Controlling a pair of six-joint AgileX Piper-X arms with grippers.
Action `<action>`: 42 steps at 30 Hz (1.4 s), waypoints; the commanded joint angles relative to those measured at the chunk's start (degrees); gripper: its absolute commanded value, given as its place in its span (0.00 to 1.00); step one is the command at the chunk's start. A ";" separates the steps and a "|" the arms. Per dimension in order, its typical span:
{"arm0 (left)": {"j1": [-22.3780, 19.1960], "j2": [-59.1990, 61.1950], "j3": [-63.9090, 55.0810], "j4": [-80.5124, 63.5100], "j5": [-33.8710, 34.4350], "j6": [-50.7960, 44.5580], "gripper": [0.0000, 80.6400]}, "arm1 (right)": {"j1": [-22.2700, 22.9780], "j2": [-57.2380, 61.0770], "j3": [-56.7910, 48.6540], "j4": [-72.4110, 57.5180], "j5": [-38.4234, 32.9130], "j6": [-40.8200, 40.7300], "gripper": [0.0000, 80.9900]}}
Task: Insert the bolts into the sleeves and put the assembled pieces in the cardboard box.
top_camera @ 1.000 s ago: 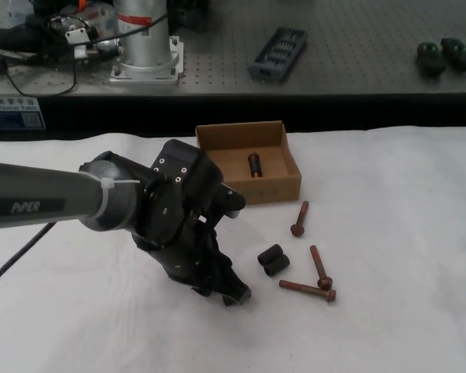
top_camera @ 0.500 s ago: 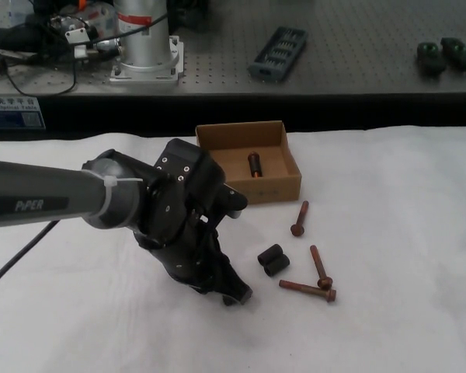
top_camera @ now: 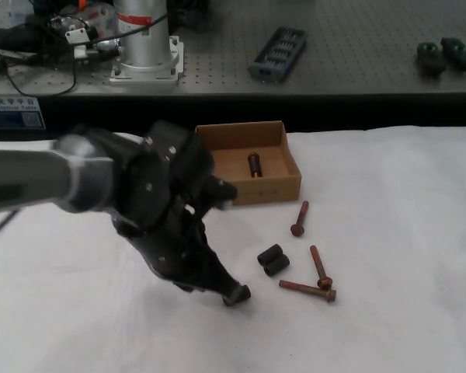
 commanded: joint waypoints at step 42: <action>0.89 -54.49 35.58 -42.73 37.19 -37.56 0.01 | 22.05 17.51 -0.24 -52.47 -23.71 26.64 0.03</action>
